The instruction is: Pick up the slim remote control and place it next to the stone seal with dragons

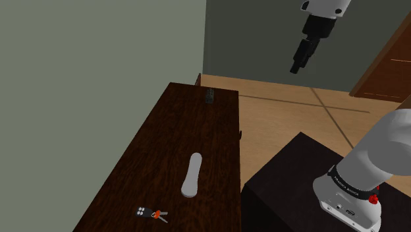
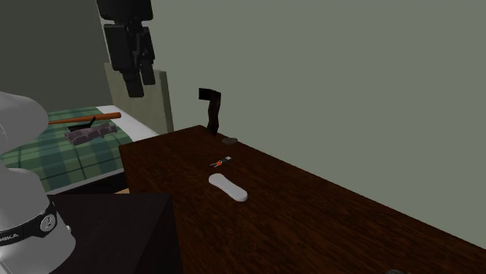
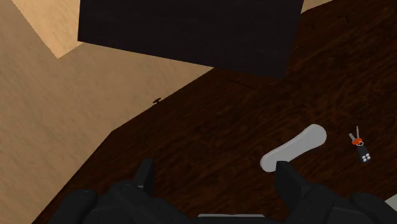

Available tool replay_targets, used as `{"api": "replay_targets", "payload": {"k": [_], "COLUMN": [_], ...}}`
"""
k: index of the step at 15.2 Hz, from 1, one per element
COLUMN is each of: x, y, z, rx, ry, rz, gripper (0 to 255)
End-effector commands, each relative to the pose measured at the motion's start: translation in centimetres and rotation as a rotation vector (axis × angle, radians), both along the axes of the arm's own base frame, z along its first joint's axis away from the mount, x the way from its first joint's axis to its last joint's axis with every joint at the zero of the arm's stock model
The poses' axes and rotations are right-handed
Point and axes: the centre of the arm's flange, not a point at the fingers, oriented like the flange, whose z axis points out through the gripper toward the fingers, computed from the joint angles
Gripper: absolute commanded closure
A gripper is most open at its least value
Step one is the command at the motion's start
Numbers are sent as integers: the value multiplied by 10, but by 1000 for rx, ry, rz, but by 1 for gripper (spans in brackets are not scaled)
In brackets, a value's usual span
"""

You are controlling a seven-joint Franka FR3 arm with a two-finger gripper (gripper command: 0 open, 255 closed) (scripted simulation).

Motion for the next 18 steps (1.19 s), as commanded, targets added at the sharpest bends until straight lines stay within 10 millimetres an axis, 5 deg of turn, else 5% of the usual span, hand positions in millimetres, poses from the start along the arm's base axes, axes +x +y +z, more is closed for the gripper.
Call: {"api": "replay_targets", "payload": {"k": [1, 18], "x": [0, 10], "y": [0, 156], "z": [0, -163], "rx": [0, -16], "ry": [0, 17], "rz": [0, -354], "gripper": [0, 0]}}
